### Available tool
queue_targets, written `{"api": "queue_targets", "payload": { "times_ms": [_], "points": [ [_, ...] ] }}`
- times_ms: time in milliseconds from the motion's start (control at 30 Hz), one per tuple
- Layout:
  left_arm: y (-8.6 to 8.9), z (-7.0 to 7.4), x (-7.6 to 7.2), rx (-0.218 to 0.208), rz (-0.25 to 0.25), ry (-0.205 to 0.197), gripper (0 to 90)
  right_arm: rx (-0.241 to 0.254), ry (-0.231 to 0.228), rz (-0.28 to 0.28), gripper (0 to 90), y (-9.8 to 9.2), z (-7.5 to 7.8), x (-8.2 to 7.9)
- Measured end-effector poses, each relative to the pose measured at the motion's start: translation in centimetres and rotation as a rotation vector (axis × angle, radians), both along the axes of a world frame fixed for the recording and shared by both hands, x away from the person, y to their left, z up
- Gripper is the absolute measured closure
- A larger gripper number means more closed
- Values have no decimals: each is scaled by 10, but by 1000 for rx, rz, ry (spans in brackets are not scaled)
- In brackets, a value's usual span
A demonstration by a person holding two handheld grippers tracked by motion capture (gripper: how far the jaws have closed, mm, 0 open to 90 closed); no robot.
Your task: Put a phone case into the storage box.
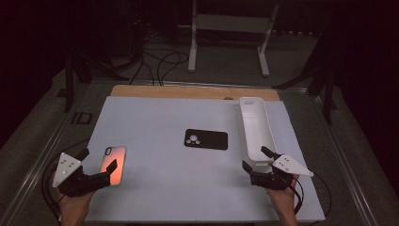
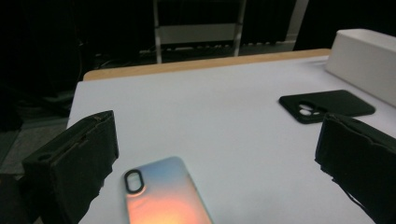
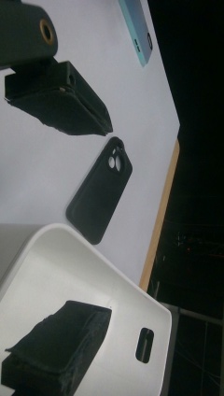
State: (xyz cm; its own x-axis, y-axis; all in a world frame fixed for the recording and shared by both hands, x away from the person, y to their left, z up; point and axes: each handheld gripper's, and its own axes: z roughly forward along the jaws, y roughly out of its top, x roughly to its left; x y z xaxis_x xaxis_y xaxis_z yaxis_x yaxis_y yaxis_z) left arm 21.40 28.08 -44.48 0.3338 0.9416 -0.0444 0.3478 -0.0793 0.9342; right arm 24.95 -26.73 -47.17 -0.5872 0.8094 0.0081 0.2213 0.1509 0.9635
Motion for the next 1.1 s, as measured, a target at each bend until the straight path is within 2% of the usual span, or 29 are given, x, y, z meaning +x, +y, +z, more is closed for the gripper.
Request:
{"api": "queue_targets", "payload": {
  "times_ms": [133,233,333,567,700,800,933,1100],
  "points": [
    [1,-1,3,8,15,26,0,0,-1,0,103,0,0,0],
    [2,-4,11,13,27,98,0,-4,0,-2,103,0,0,1],
    [3,-9,19,39,31,172,0,-4,-1,-8,103,0,1,3],
    [2,-13,32,108,56,284,0,-3,0,-15,103,-1,2,5],
    [3,-16,40,117,67,365,0,-4,0,-17,103,-2,2,5],
    [2,-19,46,149,72,413,0,-4,0,-18,103,-2,2,5],
    [-1,-26,54,201,82,483,0,-4,0,-18,103,-2,2,5],
    [-5,-35,63,229,105,576,0,-3,2,-17,103,-1,2,5]
  ]
}}
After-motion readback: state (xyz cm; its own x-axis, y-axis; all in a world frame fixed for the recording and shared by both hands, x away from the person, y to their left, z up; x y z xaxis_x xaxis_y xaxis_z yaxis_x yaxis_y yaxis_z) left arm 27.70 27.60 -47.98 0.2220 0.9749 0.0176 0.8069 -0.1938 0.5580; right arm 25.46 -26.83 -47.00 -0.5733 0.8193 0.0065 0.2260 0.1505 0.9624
